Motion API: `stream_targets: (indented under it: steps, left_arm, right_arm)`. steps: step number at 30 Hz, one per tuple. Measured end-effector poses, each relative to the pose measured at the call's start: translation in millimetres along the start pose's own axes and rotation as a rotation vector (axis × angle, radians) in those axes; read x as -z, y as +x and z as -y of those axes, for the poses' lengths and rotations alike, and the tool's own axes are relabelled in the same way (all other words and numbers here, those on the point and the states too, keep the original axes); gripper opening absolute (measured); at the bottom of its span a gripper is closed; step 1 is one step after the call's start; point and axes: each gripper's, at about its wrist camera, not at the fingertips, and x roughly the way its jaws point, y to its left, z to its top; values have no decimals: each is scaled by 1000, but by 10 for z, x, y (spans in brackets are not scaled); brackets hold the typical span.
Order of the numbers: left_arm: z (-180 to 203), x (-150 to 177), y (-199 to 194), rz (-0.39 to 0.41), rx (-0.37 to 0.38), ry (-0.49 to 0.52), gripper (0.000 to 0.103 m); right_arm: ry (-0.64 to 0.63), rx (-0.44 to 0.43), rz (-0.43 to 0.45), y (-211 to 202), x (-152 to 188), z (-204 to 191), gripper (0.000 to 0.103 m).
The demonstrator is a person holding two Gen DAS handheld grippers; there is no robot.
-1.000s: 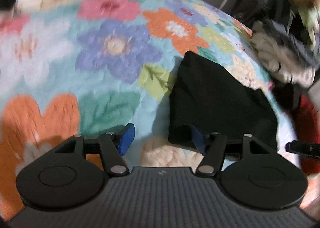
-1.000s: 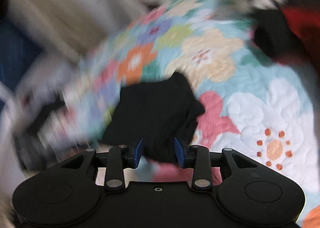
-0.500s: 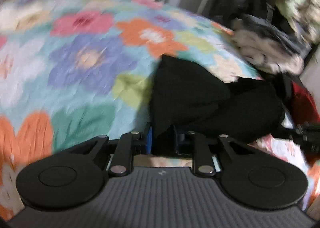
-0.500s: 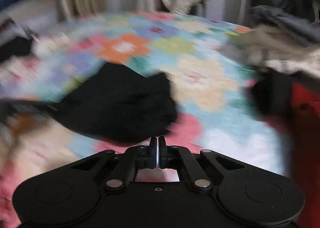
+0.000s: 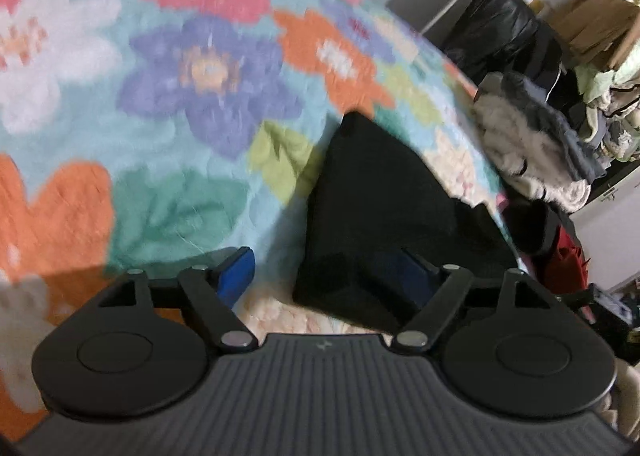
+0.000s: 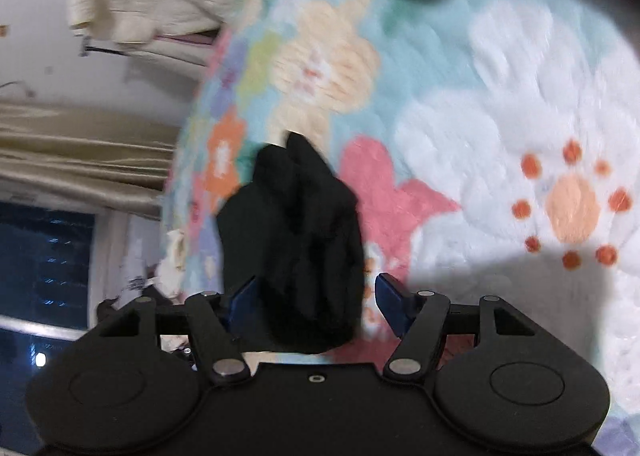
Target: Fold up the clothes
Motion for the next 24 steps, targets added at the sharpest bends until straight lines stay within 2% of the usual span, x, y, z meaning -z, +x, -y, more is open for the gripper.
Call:
stream_targets:
  steps: [2, 5, 7, 8, 9, 10, 11, 12, 15, 17, 21, 22, 24]
  left_arm:
    - [-4, 5, 93, -19, 18, -18, 98]
    - [8, -24, 200, -22, 72, -74, 98]
    - [26, -3, 249, -3, 94, -80, 83]
    - [36, 17, 279, 0, 92, -79, 60]
    - [44, 36, 294, 6, 82, -74, 51]
    - [50, 53, 301, 15, 70, -65, 46]
    - [57, 70, 308, 23, 58, -57, 35]
    - [55, 75, 310, 25, 59, -61, 29]
    - [87, 65, 274, 41, 74, -56, 26]
    - [202, 61, 247, 61, 54, 2, 26]
    - [573, 80, 315, 123, -30, 165, 26]
    - [683, 89, 359, 122, -46, 195, 26]
    - [906, 101, 402, 124, -37, 245, 26]
  right_arm:
    - [17, 1, -8, 121, 15, 11, 70]
    - [48, -48, 8, 266, -12, 25, 70]
    - [26, -71, 25, 316, -17, 10, 54]
    - [-5, -63, 28, 368, -19, -11, 37]
    - [-38, -54, 30, 410, -9, -35, 34]
    - [-59, -52, 31, 450, -22, -47, 32]
    - [-75, -57, 33, 469, -19, -66, 31]
    - [-83, -59, 34, 461, -25, -82, 31]
    - [-109, -78, 51, 426, -16, -168, 30]
    - [-133, -98, 65, 386, -12, -259, 30]
    - [-82, -142, 115, 203, 73, -312, 30]
    - [-97, -140, 135, 163, 88, -337, 30]
    - [-182, -84, 176, 58, 137, -476, 30]
